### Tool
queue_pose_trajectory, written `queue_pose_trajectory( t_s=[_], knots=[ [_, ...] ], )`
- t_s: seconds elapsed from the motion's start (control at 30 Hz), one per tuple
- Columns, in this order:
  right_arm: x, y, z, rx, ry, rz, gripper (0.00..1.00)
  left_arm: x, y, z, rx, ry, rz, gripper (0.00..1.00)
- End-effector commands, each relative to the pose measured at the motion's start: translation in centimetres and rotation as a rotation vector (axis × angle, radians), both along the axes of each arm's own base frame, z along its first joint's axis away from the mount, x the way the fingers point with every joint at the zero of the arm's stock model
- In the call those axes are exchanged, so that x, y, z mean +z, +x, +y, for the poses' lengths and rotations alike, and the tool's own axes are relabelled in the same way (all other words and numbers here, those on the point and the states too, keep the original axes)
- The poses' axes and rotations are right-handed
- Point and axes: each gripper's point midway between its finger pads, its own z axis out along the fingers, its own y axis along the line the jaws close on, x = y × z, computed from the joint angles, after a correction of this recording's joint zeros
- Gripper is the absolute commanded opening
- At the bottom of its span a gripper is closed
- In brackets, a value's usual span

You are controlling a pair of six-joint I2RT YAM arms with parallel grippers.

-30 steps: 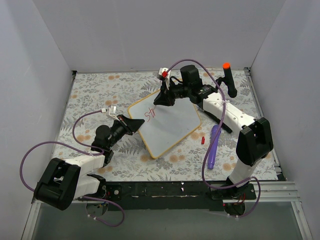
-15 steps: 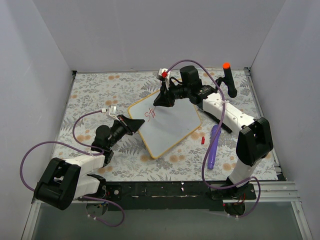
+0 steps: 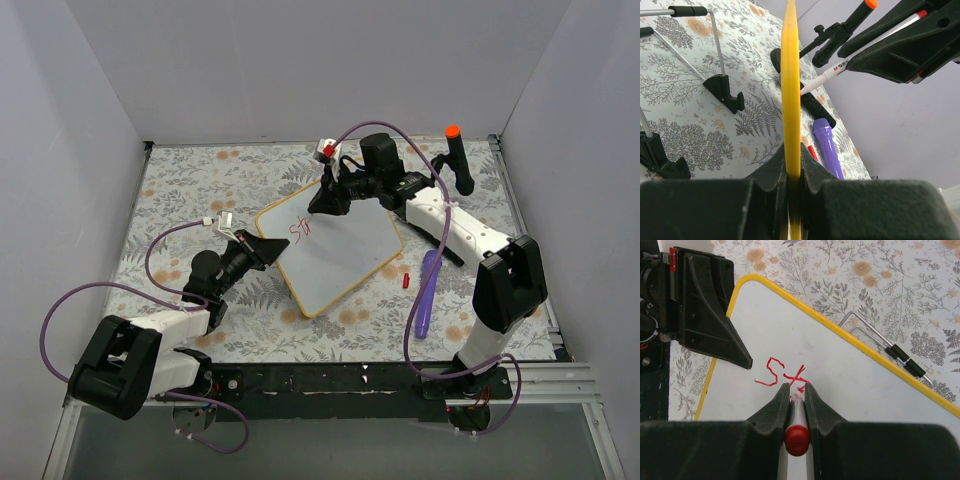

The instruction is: Write a sentence on the whiteboard

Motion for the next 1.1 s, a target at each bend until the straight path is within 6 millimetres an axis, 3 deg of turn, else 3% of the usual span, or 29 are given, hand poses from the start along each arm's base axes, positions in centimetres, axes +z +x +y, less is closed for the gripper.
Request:
queue_pose_trajectory(
  t_s=[0.0,0.13,0.27,0.4,0.77,1.07],
  knots=[
    [1.2,-0.6,-0.6,-0.002,0.013,-0.043,0.01,3.4,-0.6,-0.4,-0.034,-0.048,-0.129,0.00],
    [1.4,-1.3,-1.0,0.011,0.014,-0.048,0.01,3.3,-0.7,-0.4,-0.034,-0.048,-0.128,0.00],
    [3.8,-2.4,-1.0,0.054,0.060,-0.078,0.01,3.3,-0.6,-0.4,-0.032,-0.048,-0.126,0.00],
    [5.0,-2.9,-1.4,0.084,0.085,-0.087,0.01,3.4,-0.7,-0.4,-0.032,-0.047,-0.129,0.00],
    [3.9,-2.2,-3.1,0.052,0.064,-0.119,0.01,3.3,-1.0,-0.3,-0.032,-0.045,-0.128,0.00],
    [3.4,-2.3,-3.2,0.073,0.068,-0.118,0.01,3.2,-1.0,-0.3,-0.035,-0.046,-0.127,0.00]
  ],
)
